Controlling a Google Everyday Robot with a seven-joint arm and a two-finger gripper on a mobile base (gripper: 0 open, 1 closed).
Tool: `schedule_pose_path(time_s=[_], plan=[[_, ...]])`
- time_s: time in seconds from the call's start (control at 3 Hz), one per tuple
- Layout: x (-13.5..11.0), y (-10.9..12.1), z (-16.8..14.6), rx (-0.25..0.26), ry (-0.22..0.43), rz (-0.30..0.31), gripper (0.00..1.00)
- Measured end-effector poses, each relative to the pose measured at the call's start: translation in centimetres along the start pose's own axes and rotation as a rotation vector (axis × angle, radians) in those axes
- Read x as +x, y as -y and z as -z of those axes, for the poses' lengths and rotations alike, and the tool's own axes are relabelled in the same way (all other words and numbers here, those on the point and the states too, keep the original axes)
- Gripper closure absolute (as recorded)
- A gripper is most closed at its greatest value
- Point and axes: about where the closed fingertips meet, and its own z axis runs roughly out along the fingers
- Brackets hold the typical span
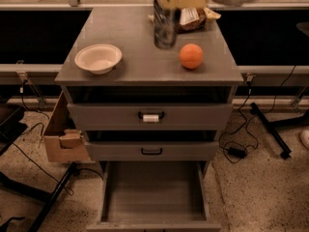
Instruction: Pick redbull can from bottom drawer and place on counter
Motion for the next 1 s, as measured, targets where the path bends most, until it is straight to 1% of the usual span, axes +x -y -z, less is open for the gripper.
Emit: schedule_pose_path(time_s=[0.33,0.67,1.0], plan=[[-6.7,6.0,-3.5,0.098,0.028,-0.038,1.0],[-9.0,4.8,-5.1,0.058,0.053,-0.026,1.0],[-9.1,5.0,-5.5,0.058,0.053,-0.031,1.0]])
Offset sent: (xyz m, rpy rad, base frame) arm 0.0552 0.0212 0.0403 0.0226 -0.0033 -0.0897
